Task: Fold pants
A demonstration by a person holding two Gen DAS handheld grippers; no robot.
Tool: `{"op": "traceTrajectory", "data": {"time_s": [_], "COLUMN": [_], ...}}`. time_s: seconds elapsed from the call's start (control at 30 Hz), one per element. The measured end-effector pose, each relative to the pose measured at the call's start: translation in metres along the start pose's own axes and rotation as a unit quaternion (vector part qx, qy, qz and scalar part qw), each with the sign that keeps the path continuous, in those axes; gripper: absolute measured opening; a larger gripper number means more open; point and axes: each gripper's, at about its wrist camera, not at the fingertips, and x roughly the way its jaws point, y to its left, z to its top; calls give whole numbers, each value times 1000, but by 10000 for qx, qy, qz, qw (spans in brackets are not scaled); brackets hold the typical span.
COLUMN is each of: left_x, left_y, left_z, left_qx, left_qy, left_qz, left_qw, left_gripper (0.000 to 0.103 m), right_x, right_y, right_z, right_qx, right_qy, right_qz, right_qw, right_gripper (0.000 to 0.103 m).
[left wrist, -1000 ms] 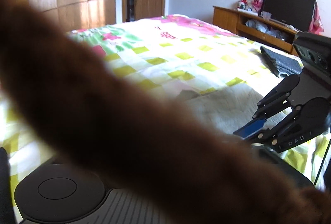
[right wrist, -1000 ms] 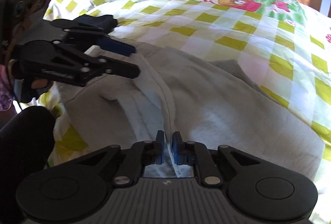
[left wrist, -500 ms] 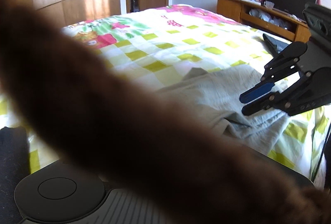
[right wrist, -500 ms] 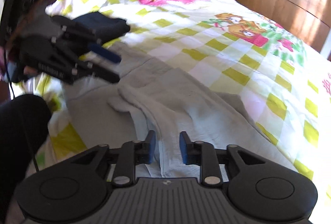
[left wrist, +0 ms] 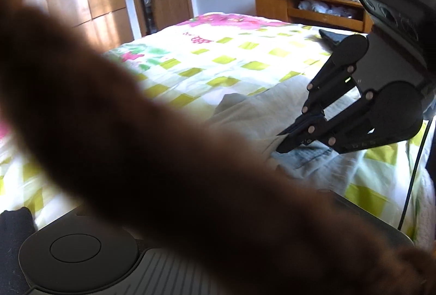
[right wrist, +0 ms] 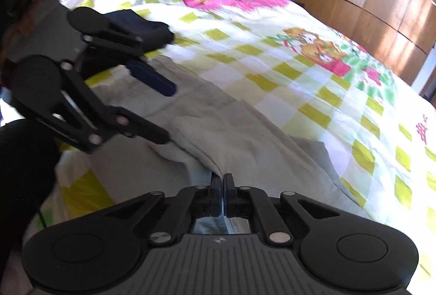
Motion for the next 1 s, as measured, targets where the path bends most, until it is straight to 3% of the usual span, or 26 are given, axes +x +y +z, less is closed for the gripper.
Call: {"op": "traceTrajectory", "data": {"time_s": [0.17,0.23,0.3,0.33,0.67,0.73,0.77,0.8,0.9,1.0], "left_x": [19,21,15,11,-25,-34,-37,-40,-48,-52], "left_y": [-20,-24,-23,-22,-9,-4,-1,1,8,16], "left_z": [-5,-9,-11,-12,-27,-33,-36,-39,-48,-56], "left_qx": [773,952,865,773,156,-8,-71,-133,-350,-543], "left_qy": [306,464,486,458,300,308,315,322,292,208], "left_qz": [441,434,336,300,476,541,589,633,710,748], "left_qw": [9956,9934,9945,9955,9983,9981,9977,9974,9964,9955], "left_gripper": [48,37,34,34,36,36,36,36,36,38], "right_x": [17,11,7,7,51,54,53,48,30,9], "right_y": [13,18,26,32,75,69,62,53,23,-1], "right_z": [-8,-9,-10,-10,4,15,22,29,45,66], "right_qx": [-389,-574,-805,-974,-2435,-2114,-1768,-1298,-69,840], "right_qy": [308,171,1,-98,-393,-433,-420,-361,-382,-656], "right_qz": [-276,-289,-288,-327,-850,-886,-852,-783,-722,-992], "right_qw": [9984,9978,9963,9947,9654,9724,9797,9878,9966,9893], "right_gripper": [21,25,43,47,48,43,27,18,18,18]}}
